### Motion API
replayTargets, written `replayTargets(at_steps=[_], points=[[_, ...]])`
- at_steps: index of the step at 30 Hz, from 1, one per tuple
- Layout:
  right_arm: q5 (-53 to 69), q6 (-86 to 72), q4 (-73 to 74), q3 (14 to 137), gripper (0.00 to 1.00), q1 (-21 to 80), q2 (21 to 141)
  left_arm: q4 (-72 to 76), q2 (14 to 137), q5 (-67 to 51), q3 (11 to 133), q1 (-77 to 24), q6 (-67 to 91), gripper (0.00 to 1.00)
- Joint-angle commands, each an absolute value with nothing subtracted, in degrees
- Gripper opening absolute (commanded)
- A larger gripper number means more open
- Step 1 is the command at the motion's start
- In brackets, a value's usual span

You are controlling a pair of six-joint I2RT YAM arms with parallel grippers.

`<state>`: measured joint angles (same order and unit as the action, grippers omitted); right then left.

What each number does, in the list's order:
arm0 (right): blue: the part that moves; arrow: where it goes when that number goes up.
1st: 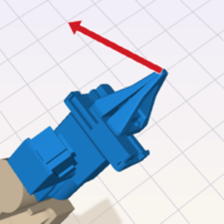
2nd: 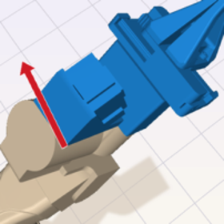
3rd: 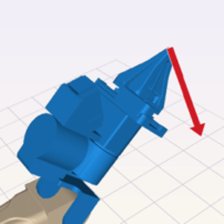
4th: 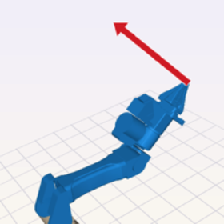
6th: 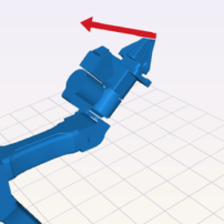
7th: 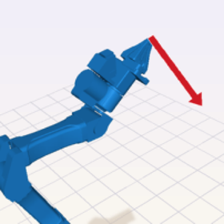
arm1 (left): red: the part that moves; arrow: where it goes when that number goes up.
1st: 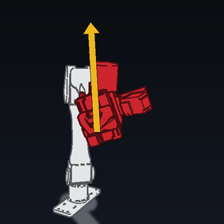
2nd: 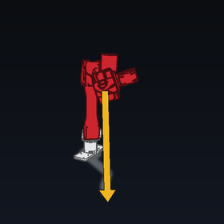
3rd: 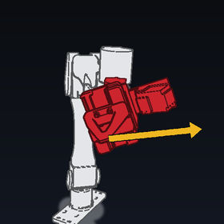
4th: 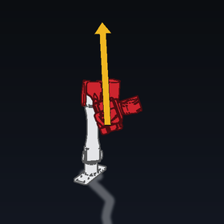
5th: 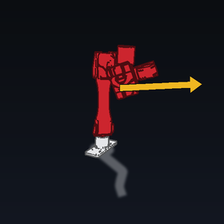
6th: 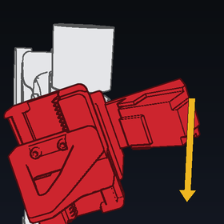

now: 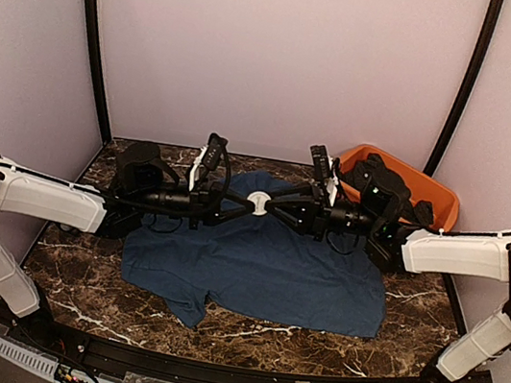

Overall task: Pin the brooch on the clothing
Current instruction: Pass from the left arm to the right

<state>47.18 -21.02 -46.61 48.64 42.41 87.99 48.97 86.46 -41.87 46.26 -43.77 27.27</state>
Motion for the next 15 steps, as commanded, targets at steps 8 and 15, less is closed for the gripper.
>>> replayTargets(at_steps=[8, 15], points=[[49.29, -19.66, -43.57, 51.73, 0.16, 43.15, 89.41, 50.8, 87.18, -43.79, 47.04, -43.99, 28.67, 0.01], [49.69, -19.31, -41.7, 52.23, 0.18, 43.42, 89.33, 51.52, 86.63, -43.12, 46.27, -44.03, 28.29, 0.01]])
